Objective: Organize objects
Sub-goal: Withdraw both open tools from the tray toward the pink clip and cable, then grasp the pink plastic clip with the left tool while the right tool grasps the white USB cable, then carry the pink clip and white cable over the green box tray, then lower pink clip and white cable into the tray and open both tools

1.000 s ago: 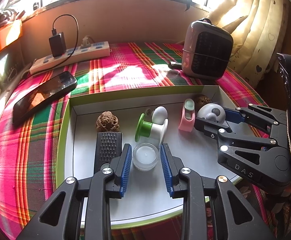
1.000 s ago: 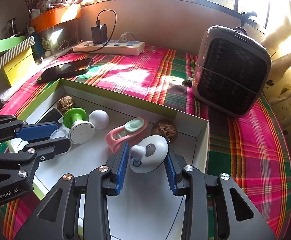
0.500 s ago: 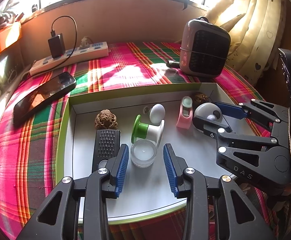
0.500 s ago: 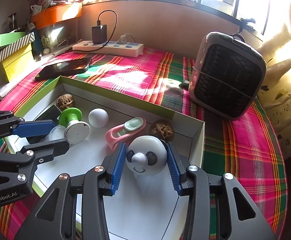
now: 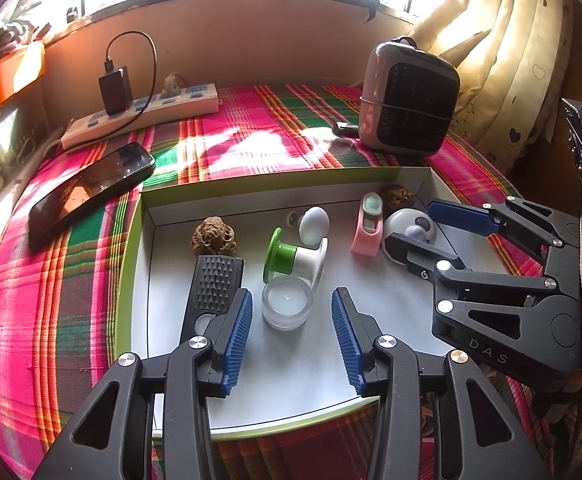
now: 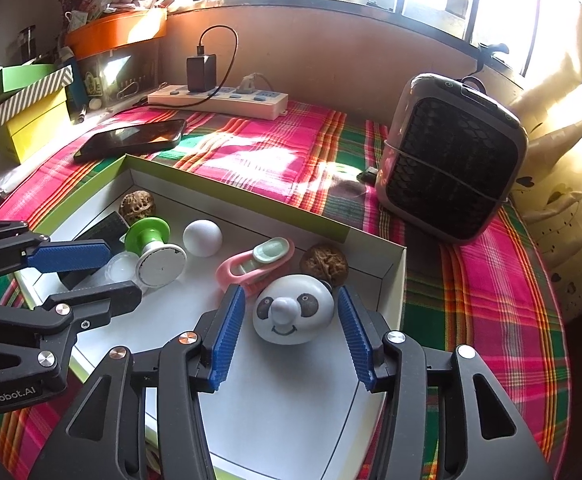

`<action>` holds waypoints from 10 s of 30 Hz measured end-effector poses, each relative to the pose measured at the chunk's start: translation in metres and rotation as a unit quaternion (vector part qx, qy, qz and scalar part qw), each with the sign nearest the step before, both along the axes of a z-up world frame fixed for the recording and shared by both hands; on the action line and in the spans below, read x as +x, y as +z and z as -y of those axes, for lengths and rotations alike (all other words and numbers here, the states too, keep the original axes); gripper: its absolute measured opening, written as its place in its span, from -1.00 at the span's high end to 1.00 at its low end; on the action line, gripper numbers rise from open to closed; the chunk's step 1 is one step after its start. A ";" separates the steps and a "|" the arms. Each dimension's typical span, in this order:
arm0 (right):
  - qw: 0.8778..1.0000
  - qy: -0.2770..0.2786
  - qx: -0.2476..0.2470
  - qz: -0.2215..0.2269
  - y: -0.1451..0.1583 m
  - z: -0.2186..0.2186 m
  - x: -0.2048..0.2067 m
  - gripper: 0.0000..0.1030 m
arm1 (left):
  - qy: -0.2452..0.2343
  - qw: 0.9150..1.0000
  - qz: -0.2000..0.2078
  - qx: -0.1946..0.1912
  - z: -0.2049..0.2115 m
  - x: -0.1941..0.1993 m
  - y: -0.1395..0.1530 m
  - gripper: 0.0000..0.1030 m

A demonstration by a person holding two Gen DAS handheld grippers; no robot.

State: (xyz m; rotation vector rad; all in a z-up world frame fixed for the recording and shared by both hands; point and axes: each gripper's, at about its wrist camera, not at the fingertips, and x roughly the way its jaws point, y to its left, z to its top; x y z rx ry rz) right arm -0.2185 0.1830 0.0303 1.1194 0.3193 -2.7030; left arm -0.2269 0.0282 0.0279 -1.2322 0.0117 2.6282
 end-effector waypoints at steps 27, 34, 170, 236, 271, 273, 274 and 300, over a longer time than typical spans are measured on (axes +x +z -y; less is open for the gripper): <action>0.999 -0.007 -0.034 -0.024 0.019 -0.007 0.032 0.01 | -0.003 1.000 -0.028 -0.005 0.001 0.031 0.019 0.20; 0.999 -0.005 -0.037 -0.026 0.023 -0.013 0.050 0.01 | 0.000 1.000 -0.029 -0.001 0.005 0.042 0.021 0.20; 0.996 0.041 -0.043 0.066 -0.018 0.018 0.112 0.01 | 0.002 1.000 0.022 -0.004 0.011 0.090 -0.012 0.12; 0.995 0.033 -0.087 0.033 0.008 0.010 0.121 0.60 | -0.002 1.000 -0.010 0.009 0.010 0.095 0.013 0.59; 0.994 0.022 -0.098 0.041 0.023 -0.003 0.045 0.60 | -0.014 1.000 0.010 0.013 -0.003 0.023 0.015 0.59; 0.994 0.022 -0.098 0.044 0.021 -0.003 0.040 0.60 | -0.018 1.000 0.012 0.011 -0.005 0.020 0.013 0.59; 0.994 0.022 -0.099 0.047 0.020 -0.003 0.038 0.60 | -0.018 1.000 0.013 0.010 -0.006 0.019 0.011 0.59; 0.993 0.038 -0.070 0.093 -0.007 0.003 0.013 0.60 | -0.017 0.999 0.037 0.003 -0.007 -0.002 -0.007 0.59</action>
